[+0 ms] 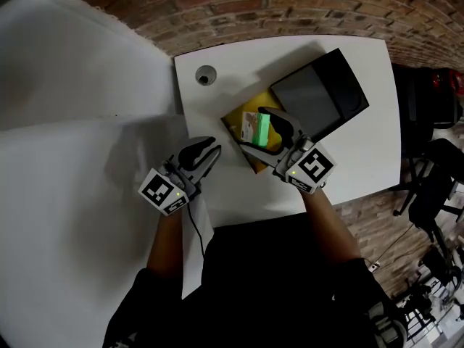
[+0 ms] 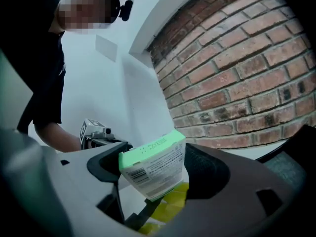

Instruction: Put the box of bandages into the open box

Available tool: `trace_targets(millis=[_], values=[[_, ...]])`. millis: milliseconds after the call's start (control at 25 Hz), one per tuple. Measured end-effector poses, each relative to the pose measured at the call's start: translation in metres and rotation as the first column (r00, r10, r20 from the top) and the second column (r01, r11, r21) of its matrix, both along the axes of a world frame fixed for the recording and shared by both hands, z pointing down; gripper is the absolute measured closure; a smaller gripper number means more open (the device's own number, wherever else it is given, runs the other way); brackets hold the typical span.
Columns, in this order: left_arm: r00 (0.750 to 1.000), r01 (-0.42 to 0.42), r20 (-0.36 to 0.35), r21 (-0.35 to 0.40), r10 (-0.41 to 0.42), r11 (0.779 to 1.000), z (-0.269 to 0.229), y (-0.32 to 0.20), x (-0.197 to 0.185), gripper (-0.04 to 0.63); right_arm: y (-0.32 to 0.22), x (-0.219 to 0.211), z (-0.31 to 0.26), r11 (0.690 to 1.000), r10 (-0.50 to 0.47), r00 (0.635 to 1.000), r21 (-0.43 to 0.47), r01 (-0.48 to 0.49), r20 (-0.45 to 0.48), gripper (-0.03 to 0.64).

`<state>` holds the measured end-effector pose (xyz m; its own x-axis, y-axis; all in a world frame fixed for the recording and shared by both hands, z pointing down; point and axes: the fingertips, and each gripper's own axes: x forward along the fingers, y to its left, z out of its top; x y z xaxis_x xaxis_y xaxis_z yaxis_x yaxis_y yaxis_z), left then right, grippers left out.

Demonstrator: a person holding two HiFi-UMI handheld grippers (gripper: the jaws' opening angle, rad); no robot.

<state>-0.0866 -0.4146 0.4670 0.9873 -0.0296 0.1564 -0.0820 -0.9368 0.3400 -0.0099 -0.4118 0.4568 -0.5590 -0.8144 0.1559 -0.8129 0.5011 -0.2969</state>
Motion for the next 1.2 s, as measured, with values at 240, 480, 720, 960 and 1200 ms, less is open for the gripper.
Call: trace_targets(millis=[240,480,720,960,1200], values=[[0.999,-0.037,-0.021,-0.012,0.036,0.999,0.017,-0.008,0.006,0.512,-0.012,-0.006,0.031,0.996,0.016,0.998,-0.084,-0.02,-0.058,0.25],[0.998,-0.046,-0.04,-0.053,0.044,0.998,0.03,-0.003,0.003,0.512,-0.016,-0.01,0.057,0.988,0.017,0.997,-0.151,-0.028,-0.074,0.25],[0.998,-0.047,-0.041,-0.073,0.044,0.996,0.04,0.0,0.002,0.512,-0.02,-0.015,0.072,0.982,0.006,0.993,-0.189,-0.028,-0.12,0.25],[0.997,-0.074,-0.041,-0.105,0.07,0.992,0.048,0.017,0.005,0.512,-0.023,-0.017,0.075,0.978,0.0,0.99,-0.205,-0.029,-0.138,0.25],[0.995,-0.089,-0.05,-0.115,0.084,0.989,0.05,0.025,0.008,0.512,-0.015,-0.012,0.081,0.966,-0.001,0.982,-0.253,-0.049,-0.191,0.25]])
